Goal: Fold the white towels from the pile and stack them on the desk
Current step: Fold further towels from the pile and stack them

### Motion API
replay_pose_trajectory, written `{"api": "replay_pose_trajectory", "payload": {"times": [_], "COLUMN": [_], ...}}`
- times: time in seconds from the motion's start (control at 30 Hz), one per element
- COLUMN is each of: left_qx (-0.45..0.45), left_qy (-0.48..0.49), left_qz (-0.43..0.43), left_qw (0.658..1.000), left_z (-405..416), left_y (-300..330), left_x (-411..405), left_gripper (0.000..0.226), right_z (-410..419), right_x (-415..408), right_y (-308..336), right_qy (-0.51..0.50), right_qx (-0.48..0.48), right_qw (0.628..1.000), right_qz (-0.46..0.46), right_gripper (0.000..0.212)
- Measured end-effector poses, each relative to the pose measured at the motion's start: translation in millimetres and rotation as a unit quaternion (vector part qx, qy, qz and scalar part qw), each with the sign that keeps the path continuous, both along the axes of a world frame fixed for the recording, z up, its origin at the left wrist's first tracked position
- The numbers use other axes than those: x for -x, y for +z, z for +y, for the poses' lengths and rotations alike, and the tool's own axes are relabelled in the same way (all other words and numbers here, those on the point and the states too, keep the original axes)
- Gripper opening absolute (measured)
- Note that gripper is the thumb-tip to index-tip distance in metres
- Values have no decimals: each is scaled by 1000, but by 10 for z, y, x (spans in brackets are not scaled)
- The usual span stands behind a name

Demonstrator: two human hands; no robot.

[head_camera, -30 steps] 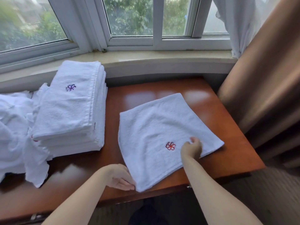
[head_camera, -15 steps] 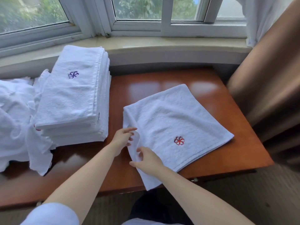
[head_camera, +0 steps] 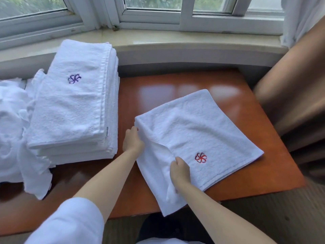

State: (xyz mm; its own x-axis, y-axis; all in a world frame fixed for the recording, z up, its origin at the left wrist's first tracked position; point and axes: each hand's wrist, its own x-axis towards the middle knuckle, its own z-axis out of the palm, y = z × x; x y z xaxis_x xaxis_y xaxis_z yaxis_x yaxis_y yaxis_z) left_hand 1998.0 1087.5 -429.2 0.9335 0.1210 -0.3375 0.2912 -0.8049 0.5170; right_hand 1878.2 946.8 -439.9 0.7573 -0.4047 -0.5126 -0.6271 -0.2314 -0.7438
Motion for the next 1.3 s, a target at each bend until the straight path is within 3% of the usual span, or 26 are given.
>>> {"api": "replay_pose_trajectory", "payload": {"times": [0.13, 0.27, 0.47, 0.53, 0.57, 0.6, 0.63, 0.7, 0.73, 0.83, 0.97, 1.03, 1.13, 1.2, 1.3], "left_qx": [-71, -77, -236, -139, -30, 99, 241, 436, 453, 360, 264, 269, 322, 336, 226], "left_qy": [-79, -77, -128, -13, 115, 262, 389, 503, 505, 443, 348, 308, 313, 331, 234], "left_qz": [-6, 35, 52, 51, 49, 47, 44, 29, 21, -2, -11, 14, 8, -28, -157], "left_qw": [994, 993, 962, 989, 992, 959, 888, 746, 734, 821, 900, 913, 894, 881, 933], "left_z": [-1, -33, -65, -16, -12, -7, 10, -12, -57, -123, 10, 75, 65, 10, -25], "left_y": [4, 65, 138, 87, 111, 145, 159, 191, 203, 117, 63, 6, 9, 76, 219], "left_x": [-120, -279, -395, -418, -428, -447, -455, -418, -404, -347, -335, -340, -321, -337, -388], "left_gripper": [43, 26, 22, 25, 31, 37, 40, 42, 41, 37, 43, 61, 80, 70, 52], "right_z": [-19, -52, -88, -93, -91, -87, -82, -75, -75, -81, -37, 27, 170, 245, 262], "right_x": [21, 5, 1, 2, 8, 13, 18, 23, 19, 10, 89, 198, 402, 513, 591], "right_y": [-7, -1, -42, -34, -25, -15, -11, -7, -8, -37, -15, 16, 6, -14, -19], "right_qy": [12, 13, 3, -2, -2, -4, -5, -8, -10, -13, 56, 156, 305, 364, 365], "right_qx": [0, -14, -32, -46, -51, -54, -53, -50, -50, -46, 1, 30, 42, 64, 74], "right_qw": [1000, 1000, 999, 999, 999, 999, 999, 999, 999, 999, 997, 986, 950, 926, 923], "right_qz": [-4, -4, -7, -6, -6, -6, -6, -7, -9, -17, -46, -53, -60, -76, -94], "right_gripper": [28, 30, 30, 30, 30, 30, 29, 30, 30, 31, 27, 13, 46, 50, 51]}}
